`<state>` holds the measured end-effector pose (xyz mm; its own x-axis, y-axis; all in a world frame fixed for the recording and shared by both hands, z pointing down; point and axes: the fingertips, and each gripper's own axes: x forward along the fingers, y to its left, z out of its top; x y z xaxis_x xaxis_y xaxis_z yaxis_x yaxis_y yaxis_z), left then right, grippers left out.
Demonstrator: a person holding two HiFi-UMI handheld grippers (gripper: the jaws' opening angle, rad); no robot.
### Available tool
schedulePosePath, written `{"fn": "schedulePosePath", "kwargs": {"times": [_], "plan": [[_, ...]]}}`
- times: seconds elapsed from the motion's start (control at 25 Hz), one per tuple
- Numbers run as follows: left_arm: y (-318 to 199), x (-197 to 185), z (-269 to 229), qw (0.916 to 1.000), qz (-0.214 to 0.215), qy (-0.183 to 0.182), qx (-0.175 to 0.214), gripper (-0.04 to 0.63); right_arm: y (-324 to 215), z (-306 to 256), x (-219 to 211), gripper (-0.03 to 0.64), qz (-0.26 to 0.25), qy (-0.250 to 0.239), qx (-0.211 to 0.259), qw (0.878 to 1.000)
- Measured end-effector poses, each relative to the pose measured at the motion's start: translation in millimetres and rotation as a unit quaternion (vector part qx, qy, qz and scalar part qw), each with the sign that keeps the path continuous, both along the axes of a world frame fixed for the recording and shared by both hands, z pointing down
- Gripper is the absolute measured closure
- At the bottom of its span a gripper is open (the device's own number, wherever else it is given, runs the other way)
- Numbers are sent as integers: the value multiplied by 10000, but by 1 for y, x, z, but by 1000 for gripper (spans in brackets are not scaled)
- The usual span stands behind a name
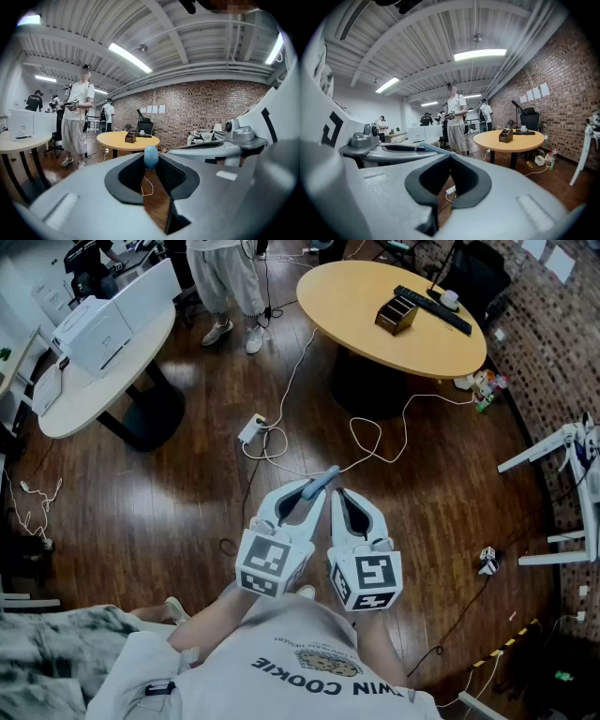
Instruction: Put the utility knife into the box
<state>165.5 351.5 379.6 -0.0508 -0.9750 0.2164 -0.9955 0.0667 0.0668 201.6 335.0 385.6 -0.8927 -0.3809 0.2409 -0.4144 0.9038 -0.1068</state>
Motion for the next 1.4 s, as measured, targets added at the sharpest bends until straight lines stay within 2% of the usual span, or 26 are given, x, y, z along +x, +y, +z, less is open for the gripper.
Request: {"fn": "schedulePosePath", "kwargs": {"times": [0.24, 0.56, 0.8, 1.08, 1.4], "plan": [[-26, -51, 7, 10000, 53, 57, 30, 522, -28, 4, -51, 615, 30, 61, 25, 10000], [-53, -149, -1, 9998, 12, 147, 102, 522, -53, -6, -148, 615, -18, 176, 133, 9998], [-72, -208, 0, 9997, 83, 206, 98, 522, -72, -5, -206, 615, 61, 274, 161, 9995], [-92, -259, -5, 9992, 281, 234, 136, 522, -89, -9, -255, 615, 262, 370, 223, 9987], [-118, -277, -2, 9975, 661, 227, 124, 522, -117, -9, -273, 615, 679, 365, 237, 9967]]}}
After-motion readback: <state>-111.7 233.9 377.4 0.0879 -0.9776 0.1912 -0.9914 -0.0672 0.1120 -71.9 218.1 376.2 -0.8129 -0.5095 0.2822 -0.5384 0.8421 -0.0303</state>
